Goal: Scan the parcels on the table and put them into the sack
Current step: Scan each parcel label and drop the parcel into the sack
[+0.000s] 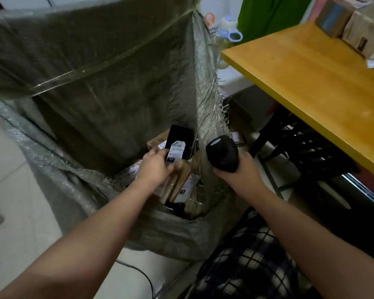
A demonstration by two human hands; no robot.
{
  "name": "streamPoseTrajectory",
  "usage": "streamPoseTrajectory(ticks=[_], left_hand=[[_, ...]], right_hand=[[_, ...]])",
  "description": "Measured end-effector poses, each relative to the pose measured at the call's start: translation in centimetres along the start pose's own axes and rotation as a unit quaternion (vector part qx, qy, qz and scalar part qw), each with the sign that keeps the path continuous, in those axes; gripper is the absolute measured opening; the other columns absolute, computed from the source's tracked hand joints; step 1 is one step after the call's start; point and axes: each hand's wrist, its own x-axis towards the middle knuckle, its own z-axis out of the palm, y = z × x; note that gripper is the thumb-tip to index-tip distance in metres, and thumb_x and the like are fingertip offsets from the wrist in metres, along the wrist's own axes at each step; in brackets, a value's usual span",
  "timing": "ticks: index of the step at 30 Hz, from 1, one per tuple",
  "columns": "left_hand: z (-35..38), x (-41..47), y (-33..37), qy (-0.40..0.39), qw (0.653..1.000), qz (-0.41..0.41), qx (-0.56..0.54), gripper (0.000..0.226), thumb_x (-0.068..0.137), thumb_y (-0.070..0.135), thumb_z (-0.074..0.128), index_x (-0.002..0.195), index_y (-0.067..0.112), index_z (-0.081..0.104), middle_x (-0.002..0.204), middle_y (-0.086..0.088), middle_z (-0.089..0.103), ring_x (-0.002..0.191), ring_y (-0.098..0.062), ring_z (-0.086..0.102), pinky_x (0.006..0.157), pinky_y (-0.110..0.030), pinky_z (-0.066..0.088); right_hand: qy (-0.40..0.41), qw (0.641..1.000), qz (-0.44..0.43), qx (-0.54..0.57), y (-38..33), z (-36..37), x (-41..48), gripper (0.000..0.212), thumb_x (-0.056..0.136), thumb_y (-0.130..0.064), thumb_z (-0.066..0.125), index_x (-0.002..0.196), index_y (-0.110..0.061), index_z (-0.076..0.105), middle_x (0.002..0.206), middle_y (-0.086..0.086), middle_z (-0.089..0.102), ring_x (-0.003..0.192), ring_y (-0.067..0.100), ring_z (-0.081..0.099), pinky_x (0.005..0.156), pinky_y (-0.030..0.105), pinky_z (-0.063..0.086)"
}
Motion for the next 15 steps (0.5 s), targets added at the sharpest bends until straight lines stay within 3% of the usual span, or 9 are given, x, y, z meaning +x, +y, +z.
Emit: streamPoseTrajectory(ticks=[3,5,6,9,12,15], left_hand=[[-0.9,-0.3,3.5,0.054,0.995,0.085,-0.01,0.054,0.09,0.031,0.061,0.141,0.017,0.046,0.142,-0.014,0.043,0.131,-0.032,0.037,0.108,-0.038,0.031],[-2.0,-0.5,6.3,0.077,0.986,0.144,-0.017,0.052,0.09,0.031,0.06,0.139,0.017,0.047,0.141,-0.01,0.044,0.13,-0.03,0.038,0.109,-0.038,0.03],[-2.5,-0.6,7.6,0.088,0.981,0.172,-0.017,0.051,0.09,0.032,0.06,0.138,0.018,0.048,0.14,-0.008,0.045,0.129,-0.029,0.039,0.108,-0.039,0.031],[-3.9,-0.6,13.1,0.11,0.961,0.254,-0.016,0.053,0.092,0.034,0.058,0.14,0.019,0.043,0.139,-0.004,0.045,0.128,-0.026,0.039,0.107,-0.037,0.032],[-4.4,-1.0,19.8,0.102,0.944,0.312,-0.047,0.056,0.093,0.034,0.057,0.144,0.019,0.039,0.141,-0.004,0.044,0.13,-0.025,0.036,0.107,-0.038,0.031],[-4.0,-2.1,26.3,0.087,0.919,0.38,-0.059,0.056,0.093,0.035,0.057,0.144,0.018,0.039,0.141,-0.005,0.044,0.129,-0.026,0.037,0.106,-0.037,0.032]], right_hand=[[0.033,0.999,-0.011,0.022,-0.3,-2.4,-0.2,0.021,0.074,-0.015,0.08,0.076,-0.017,0.059,0.088,0.01,0.059,0.08,0.02,0.061,0.058,0.016,0.04],[0.071,0.996,-0.026,0.039,-0.8,-4.8,-0.5,0.017,0.073,-0.011,0.081,0.076,-0.007,0.065,0.076,0.011,0.064,0.071,0.019,0.064,0.05,0.017,0.044],[0.083,0.995,-0.022,0.057,-1.1,-5.9,-0.7,0.02,0.074,-0.015,0.082,0.081,-0.005,0.067,0.076,0.012,0.066,0.071,0.015,0.064,0.052,0.021,0.046],[0.125,0.985,0.019,0.118,-1.9,-10.3,-1.9,0.026,0.071,-0.039,0.08,0.086,-0.023,0.067,0.074,-0.009,0.068,0.07,-0.001,0.063,0.054,0.013,0.045],[0.187,0.975,0.035,0.114,-2.1,-15.9,-3.2,0.025,0.081,-0.034,0.074,0.08,-0.01,0.068,0.066,0.004,0.068,0.058,0.014,0.063,0.054,0.023,0.044],[0.239,0.954,0.048,0.173,-2.3,-21.2,-5.4,0.016,0.085,-0.028,0.071,0.08,-0.014,0.064,0.058,0.001,0.063,0.047,0.017,0.06,0.049,0.024,0.048]])
